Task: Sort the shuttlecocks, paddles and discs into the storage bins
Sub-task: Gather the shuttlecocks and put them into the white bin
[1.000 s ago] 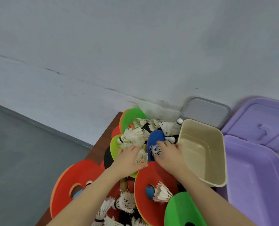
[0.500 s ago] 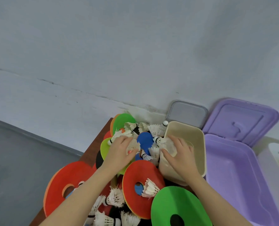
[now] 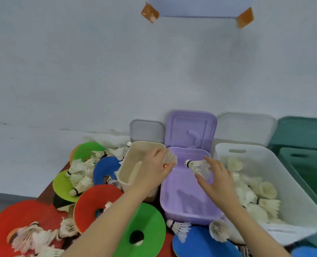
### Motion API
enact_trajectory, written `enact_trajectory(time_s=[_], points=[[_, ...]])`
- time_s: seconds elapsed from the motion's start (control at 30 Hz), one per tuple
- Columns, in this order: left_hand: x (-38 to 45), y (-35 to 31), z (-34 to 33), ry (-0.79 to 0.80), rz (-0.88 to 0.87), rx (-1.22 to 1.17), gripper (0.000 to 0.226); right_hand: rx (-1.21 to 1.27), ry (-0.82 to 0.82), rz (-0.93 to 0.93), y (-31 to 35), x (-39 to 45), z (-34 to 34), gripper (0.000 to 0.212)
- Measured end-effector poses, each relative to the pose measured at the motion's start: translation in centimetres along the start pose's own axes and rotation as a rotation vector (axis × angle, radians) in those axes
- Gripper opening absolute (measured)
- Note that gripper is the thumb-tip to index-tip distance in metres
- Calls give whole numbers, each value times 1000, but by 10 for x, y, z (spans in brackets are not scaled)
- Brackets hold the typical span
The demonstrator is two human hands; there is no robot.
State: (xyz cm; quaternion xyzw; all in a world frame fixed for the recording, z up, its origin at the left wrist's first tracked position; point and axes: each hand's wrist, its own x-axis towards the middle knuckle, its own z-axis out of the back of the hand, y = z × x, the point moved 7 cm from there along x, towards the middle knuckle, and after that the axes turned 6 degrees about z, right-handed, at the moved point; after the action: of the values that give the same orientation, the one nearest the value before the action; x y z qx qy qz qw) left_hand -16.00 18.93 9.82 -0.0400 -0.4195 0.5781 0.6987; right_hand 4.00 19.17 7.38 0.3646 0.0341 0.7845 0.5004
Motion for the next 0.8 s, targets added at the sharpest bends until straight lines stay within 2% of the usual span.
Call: enact_trajectory(time_s=[0.1,0.2,0.33,0.4,0.47,0.6,0.7,0.8], points=[[2,-54,-50,89,-35,-92,34,-23,-58,-79,-48,-27,46,56],[-2,-100,-94,101,-31,-139,33,-23,-103,-172,-89,-53,87,56],[-13,-149,-137,153,-39,-186,38,-76,-103,-178,-126,-75,122,49],[-20,-159,-155,216,-6,-171,41,-155,-45,-182,-141,-81,127,44],[-29,-161,-175,355,52,-85,46,-210,69,-191,-154,-88,123,45],[-55,-153,-203,633,25,323,58,-240,384,-218,-174,-109,98,53],[-66,-151,-200,629,17,354,52,-235,436,-220,-174,-117,91,47],[-69,-150,-191,600,12,341,49,-229,380,-207,-172,-122,90,45]])
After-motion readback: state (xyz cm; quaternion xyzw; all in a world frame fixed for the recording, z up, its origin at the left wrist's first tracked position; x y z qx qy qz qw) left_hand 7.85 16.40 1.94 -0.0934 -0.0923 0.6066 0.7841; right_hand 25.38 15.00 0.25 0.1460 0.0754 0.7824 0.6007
